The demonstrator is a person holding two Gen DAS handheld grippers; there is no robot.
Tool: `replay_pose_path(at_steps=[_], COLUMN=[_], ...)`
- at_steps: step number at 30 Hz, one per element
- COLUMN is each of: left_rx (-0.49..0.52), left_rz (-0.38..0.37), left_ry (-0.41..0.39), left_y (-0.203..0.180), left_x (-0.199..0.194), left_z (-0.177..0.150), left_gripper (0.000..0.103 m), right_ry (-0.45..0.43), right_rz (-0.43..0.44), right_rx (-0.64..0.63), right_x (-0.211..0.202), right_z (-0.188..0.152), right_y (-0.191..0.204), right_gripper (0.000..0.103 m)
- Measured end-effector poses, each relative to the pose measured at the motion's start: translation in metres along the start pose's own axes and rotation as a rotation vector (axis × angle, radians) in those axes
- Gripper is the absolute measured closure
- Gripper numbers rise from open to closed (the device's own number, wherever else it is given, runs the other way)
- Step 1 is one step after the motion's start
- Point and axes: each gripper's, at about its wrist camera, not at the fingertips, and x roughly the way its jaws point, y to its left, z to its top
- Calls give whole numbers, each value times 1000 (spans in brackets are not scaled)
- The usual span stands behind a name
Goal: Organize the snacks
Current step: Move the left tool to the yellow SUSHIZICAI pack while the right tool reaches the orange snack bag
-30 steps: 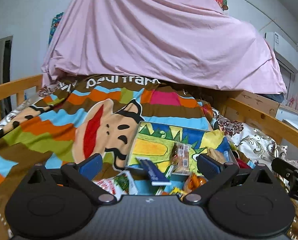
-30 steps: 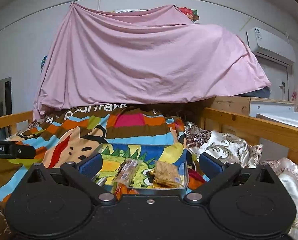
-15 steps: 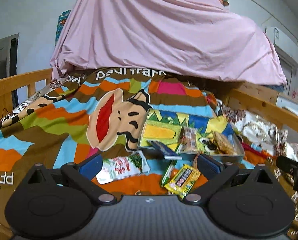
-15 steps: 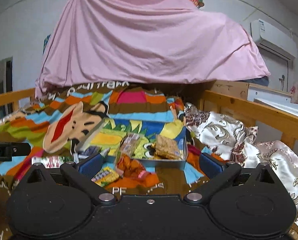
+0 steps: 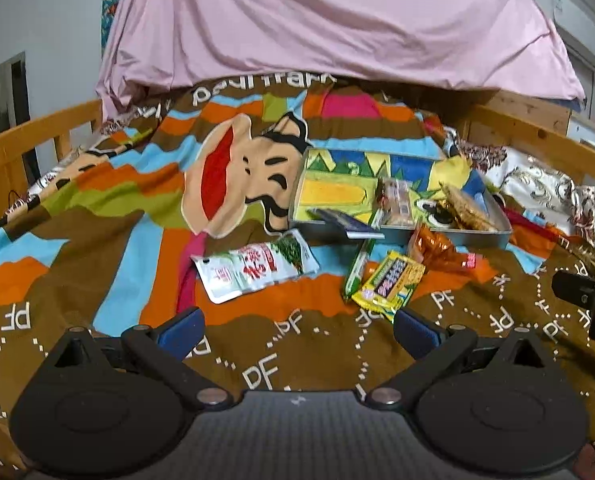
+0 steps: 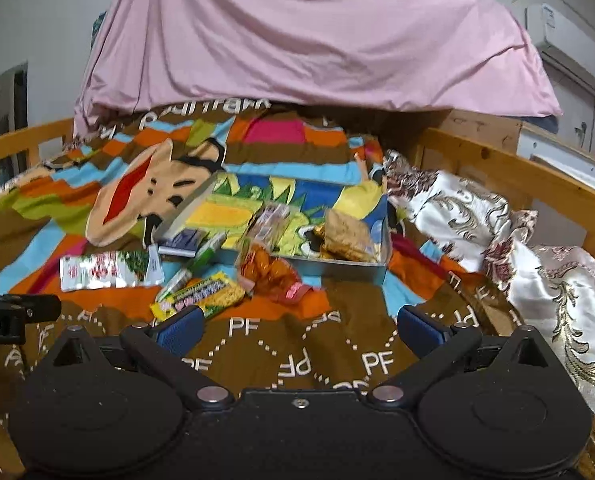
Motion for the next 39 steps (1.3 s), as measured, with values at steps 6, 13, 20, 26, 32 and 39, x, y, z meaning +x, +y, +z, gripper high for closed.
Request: replay_pose_path(at_steps=[6, 13, 20, 26, 32, 39], left_rx=[8, 27, 58, 188, 291, 240], left_rz=[-7, -39, -79, -140, -258, -394], left_ry=[65, 96, 121, 84, 35, 96], left_y=[0, -7, -23, -44, -59, -60], left_x=[11, 26, 59, 90, 120, 149], left_z=[-1, 1, 14, 17, 24, 30], left_gripper=[1, 1, 1, 1, 1, 1], right_ry=[138, 261, 207, 154, 163, 189], right_rz=[84, 95, 90, 154, 226, 288], right_rx=[-1, 11, -118, -175, -90, -142], right_x=[20, 42, 63, 101, 149, 184], right_z=[-2, -4, 19, 37, 40, 45], right_y=[2, 2, -15, -51, -63, -43], right_gripper=[1, 1, 1, 1, 1, 1])
